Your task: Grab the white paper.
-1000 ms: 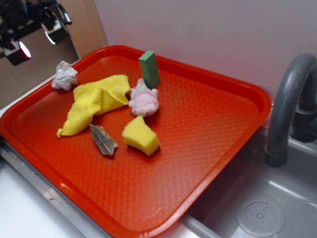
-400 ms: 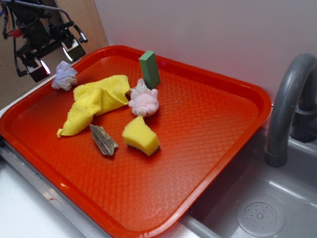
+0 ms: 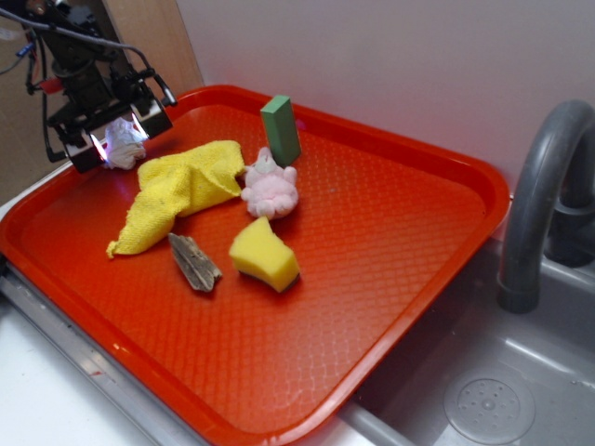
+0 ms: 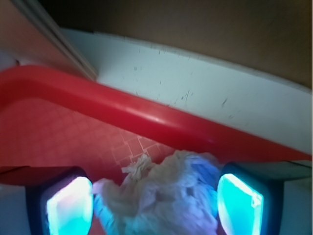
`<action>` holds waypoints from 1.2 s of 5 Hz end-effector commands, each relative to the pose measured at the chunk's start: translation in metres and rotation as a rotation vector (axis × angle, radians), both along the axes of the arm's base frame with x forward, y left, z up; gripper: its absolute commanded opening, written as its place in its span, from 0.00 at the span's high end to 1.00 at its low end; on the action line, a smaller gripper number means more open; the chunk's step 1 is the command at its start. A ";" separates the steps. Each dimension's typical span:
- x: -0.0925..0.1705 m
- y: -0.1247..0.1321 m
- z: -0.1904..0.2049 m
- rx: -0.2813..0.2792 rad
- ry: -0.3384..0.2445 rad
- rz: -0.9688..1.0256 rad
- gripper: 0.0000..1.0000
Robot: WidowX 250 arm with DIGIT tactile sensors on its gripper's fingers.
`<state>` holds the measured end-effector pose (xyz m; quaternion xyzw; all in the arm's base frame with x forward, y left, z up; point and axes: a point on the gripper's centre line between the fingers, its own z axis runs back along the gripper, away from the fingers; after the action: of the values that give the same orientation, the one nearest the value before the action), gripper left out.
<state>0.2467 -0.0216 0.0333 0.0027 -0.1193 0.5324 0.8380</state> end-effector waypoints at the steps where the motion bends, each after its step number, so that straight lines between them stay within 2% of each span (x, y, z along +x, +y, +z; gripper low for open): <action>1: 0.011 -0.018 0.003 0.002 -0.035 -0.079 1.00; 2: 0.011 -0.028 0.030 -0.005 -0.009 -0.253 1.00; 3: 0.006 -0.041 0.070 -0.096 0.013 -0.486 1.00; 4: -0.010 -0.058 0.105 -0.128 0.019 -0.666 1.00; 5: -0.029 -0.083 0.140 -0.048 0.008 -0.885 1.00; 6: -0.051 -0.098 0.167 -0.003 -0.077 -0.967 1.00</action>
<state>0.1921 -0.1224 0.1837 -0.0551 -0.1082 0.0798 0.9894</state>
